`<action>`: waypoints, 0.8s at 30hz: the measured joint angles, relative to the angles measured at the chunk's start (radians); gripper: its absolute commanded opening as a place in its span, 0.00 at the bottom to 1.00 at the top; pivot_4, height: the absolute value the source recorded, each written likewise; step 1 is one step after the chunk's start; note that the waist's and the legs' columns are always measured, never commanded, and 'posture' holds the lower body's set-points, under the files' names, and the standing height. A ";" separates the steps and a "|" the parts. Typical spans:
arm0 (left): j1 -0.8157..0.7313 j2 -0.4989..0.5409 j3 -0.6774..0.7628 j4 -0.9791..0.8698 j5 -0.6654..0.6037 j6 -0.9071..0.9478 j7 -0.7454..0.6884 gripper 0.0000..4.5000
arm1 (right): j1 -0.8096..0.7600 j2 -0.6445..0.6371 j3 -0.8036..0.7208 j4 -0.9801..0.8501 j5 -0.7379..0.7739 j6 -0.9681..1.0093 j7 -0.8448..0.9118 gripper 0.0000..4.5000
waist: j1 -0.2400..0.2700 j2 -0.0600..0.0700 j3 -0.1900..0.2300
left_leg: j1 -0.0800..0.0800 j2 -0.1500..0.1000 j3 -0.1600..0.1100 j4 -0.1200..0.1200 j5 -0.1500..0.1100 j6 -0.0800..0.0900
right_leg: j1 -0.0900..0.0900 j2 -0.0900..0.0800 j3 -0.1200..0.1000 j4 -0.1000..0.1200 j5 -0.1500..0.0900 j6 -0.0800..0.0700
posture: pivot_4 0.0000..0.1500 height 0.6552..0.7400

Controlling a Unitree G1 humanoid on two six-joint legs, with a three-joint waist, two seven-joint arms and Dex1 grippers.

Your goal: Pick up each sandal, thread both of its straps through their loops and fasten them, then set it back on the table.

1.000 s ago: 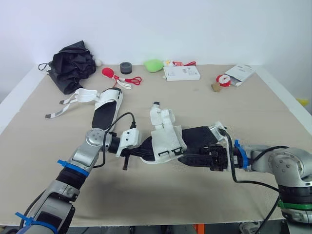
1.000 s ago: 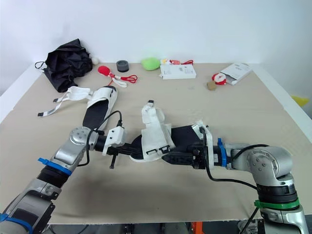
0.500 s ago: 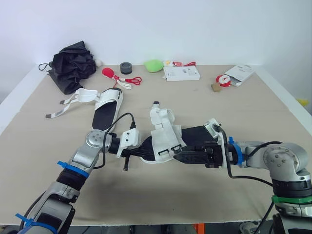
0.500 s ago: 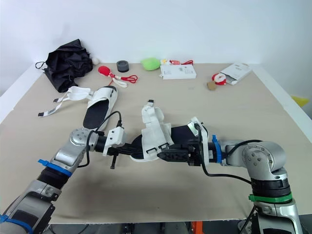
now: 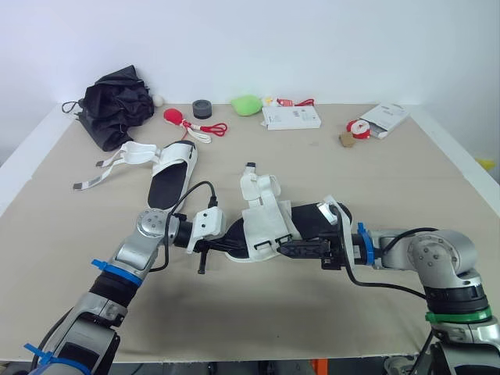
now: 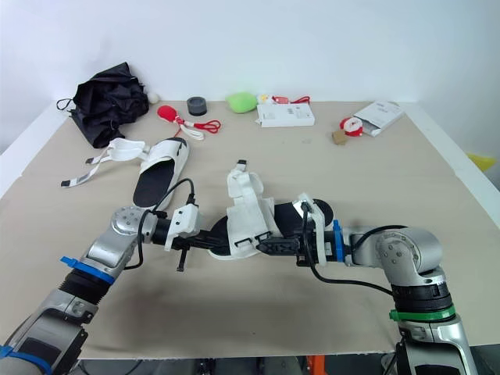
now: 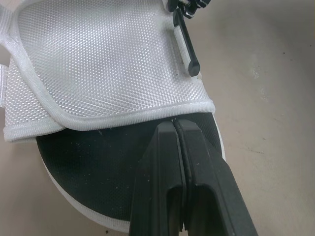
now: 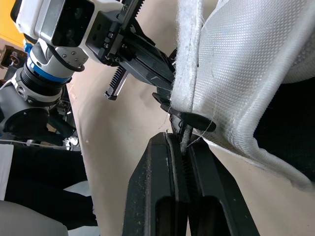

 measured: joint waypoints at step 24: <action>0.005 0.000 -0.001 -0.017 0.000 0.014 0.000 0.00 | 0.386 -0.236 0.066 -0.378 0.031 -0.168 0.226 0.01 | 0.001 0.000 0.000 | -0.001 0.000 -0.001 0.001 -0.002 0.001 | 0.000 0.000 -0.001 0.000 -0.003 0.003 | 1.00 1.00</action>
